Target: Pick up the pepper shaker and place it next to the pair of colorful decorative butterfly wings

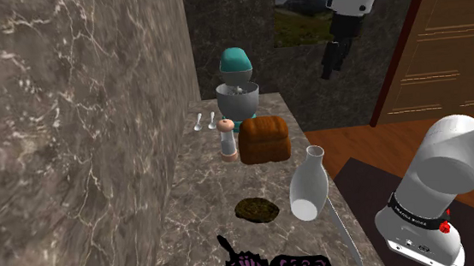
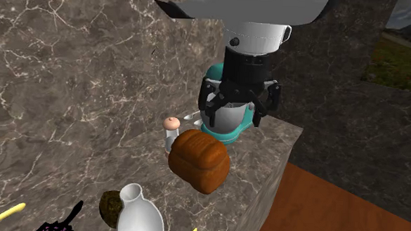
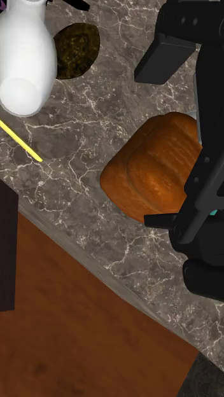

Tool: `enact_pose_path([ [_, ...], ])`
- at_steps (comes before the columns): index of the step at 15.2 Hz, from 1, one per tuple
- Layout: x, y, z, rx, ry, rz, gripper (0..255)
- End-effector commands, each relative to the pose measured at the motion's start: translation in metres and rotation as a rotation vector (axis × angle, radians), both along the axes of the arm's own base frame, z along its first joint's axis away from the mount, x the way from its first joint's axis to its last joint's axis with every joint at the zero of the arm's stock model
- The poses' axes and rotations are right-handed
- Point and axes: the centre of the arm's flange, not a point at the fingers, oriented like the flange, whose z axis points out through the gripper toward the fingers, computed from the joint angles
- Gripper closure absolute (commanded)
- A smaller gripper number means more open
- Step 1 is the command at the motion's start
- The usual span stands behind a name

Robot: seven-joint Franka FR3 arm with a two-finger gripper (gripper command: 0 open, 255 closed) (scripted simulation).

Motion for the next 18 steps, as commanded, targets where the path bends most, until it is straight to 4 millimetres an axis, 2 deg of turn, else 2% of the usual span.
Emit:
enact_pose_path([
  [1,0.000,0.000,0.000,0.000,0.000,0.000,0],
  [18,0.181,0.099,-0.100,0.050,0.074,-0.029,0],
])
